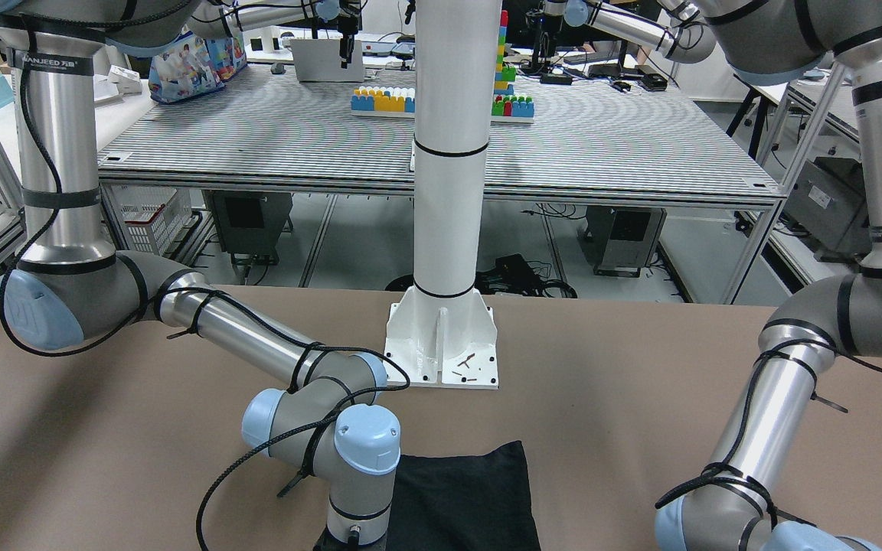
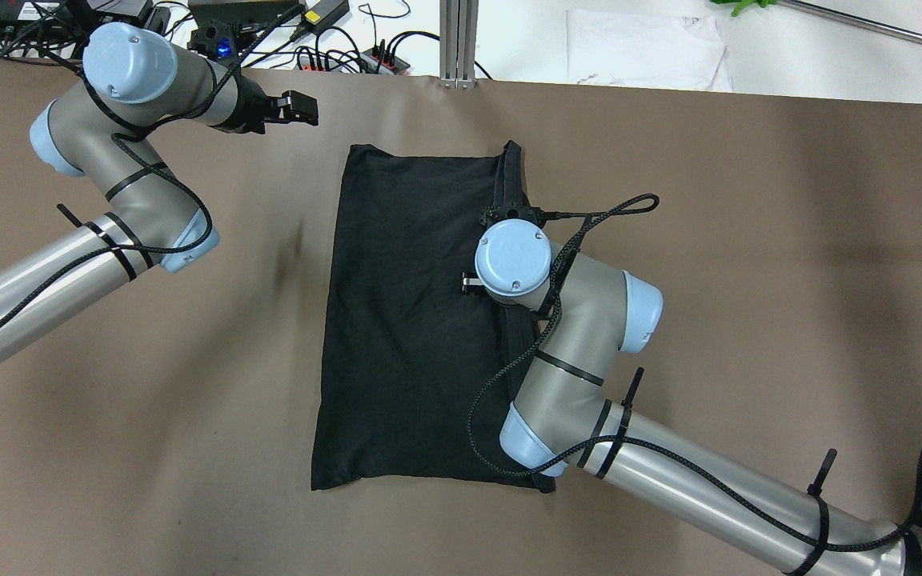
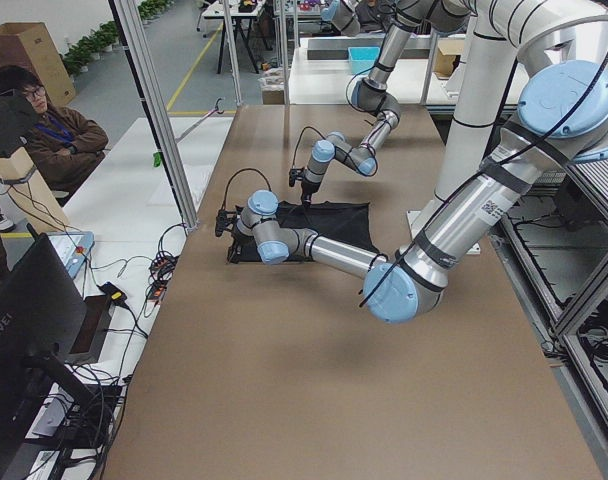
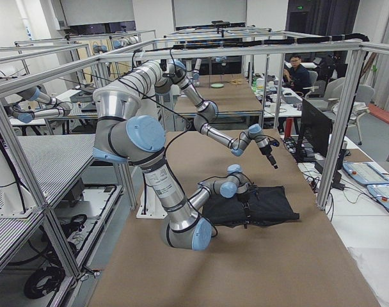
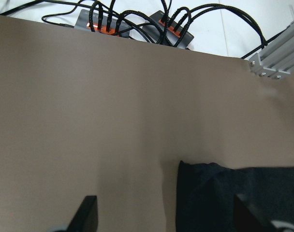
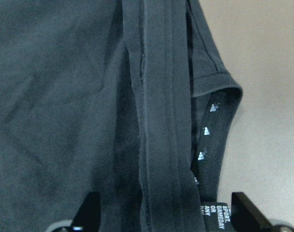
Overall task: Fold clothes
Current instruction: 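Release the folded edge and raise the right gripper away from the shirt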
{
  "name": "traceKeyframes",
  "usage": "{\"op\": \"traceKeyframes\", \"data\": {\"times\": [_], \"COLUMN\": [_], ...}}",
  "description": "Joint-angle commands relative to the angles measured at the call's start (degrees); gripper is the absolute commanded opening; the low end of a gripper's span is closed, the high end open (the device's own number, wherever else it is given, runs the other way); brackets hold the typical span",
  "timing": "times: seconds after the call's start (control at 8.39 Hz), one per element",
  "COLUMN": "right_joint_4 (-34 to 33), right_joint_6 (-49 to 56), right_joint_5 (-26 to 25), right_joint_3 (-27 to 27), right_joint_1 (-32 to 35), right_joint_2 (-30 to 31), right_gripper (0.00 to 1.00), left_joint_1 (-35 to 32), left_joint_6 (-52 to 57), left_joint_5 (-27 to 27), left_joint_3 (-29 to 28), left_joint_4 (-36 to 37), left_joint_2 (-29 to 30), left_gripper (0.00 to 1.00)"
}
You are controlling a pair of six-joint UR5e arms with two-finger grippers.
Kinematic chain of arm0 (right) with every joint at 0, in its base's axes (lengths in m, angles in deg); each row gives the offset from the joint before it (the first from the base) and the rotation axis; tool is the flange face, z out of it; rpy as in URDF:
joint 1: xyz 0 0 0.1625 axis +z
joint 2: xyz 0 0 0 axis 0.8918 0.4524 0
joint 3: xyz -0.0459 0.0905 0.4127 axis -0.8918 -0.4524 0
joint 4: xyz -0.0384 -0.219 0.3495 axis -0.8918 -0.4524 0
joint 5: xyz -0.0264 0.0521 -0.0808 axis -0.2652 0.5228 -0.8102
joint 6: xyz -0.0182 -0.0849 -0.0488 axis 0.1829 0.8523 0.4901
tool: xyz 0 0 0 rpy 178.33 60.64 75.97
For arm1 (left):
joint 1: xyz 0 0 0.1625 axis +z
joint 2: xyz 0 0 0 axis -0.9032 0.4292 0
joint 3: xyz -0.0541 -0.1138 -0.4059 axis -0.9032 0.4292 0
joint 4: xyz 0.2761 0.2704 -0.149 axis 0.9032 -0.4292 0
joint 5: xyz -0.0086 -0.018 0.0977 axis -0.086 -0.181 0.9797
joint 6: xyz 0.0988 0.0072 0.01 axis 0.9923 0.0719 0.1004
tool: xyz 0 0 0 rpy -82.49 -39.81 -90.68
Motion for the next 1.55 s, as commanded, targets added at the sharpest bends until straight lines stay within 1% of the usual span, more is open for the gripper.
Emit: {"op": "traceKeyframes", "data": {"times": [0.0,0.24,0.48,1.07,1.43], "right_joint_4": [0.6,0.6,0.8,0.9,0.9], "right_joint_6": [0.6,3.4,3.4,5.8,10.7], "right_joint_5": [-0.1,-0.1,-0.1,-0.1,-0.1], "right_joint_3": [-0.8,-1.0,-3.0,-3.0,-3.1], "right_joint_1": [0.6,1.3,1.3,2.5,4.2], "right_joint_2": [-0.1,0.0,0.0,0.0,1.1], "right_gripper": [0.94,0.94,0.94,0.95,0.94], "left_joint_1": [0.1,0.3,0.4,0.7,1.1], "left_joint_6": [-0.1,-0.6,-0.9,-1.1,-3.0], "left_joint_5": [0.3,0.3,0.4,1.0,1.5], "left_joint_3": [0.1,0.0,0.1,0.1,0.1], "left_joint_4": [0.0,0.0,0.0,0.0,0.1], "left_joint_2": [0.0,0.0,0.0,0.4,1.3], "left_gripper": [1.0,1.0,1.0,1.0,1.0]}}
